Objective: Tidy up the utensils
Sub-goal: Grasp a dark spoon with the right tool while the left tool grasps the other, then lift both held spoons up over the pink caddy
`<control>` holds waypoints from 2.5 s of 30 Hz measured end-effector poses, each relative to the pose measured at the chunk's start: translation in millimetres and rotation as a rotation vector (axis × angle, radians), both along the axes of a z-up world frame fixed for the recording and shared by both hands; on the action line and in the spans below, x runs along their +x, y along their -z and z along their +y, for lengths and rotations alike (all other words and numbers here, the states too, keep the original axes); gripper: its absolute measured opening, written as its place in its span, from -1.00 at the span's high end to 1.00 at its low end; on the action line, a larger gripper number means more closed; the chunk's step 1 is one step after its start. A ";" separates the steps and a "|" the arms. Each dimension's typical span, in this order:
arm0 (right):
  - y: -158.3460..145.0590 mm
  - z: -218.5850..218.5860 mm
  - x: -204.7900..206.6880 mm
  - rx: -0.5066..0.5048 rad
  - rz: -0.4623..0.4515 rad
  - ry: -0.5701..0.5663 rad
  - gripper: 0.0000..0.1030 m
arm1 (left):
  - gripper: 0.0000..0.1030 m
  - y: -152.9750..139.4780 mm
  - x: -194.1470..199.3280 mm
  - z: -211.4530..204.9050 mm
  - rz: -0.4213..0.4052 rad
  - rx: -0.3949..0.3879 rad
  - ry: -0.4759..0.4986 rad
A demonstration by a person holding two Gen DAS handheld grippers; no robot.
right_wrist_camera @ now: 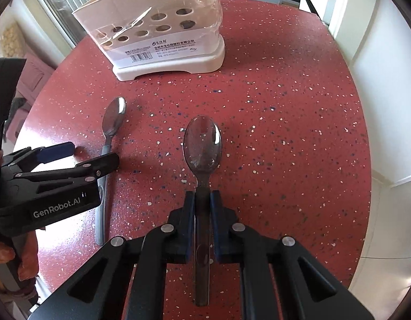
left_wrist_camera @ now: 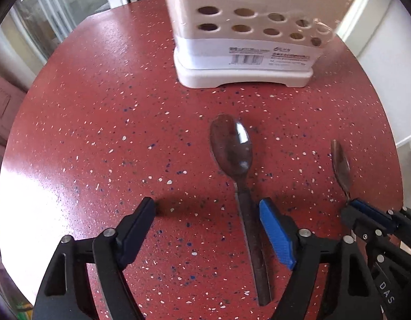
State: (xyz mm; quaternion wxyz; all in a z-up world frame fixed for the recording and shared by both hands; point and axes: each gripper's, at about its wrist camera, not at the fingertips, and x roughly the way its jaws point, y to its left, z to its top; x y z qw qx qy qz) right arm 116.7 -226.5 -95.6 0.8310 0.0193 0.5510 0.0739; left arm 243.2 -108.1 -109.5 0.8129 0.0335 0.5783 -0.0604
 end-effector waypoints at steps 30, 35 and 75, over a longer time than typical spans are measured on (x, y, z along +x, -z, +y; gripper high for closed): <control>-0.7 -4.7 -7.3 0.064 -0.004 0.018 0.75 | 0.19 -3.4 -61.4 36.4 -0.164 -0.114 0.006; -4.5 -9.2 -11.5 0.126 -0.013 0.015 0.75 | 0.19 -14.3 -73.1 42.7 -0.212 -0.119 0.008; -141.2 -27.0 17.2 0.360 -0.351 -0.010 0.75 | 0.19 -154.8 -30.8 102.6 -0.521 -0.388 -0.074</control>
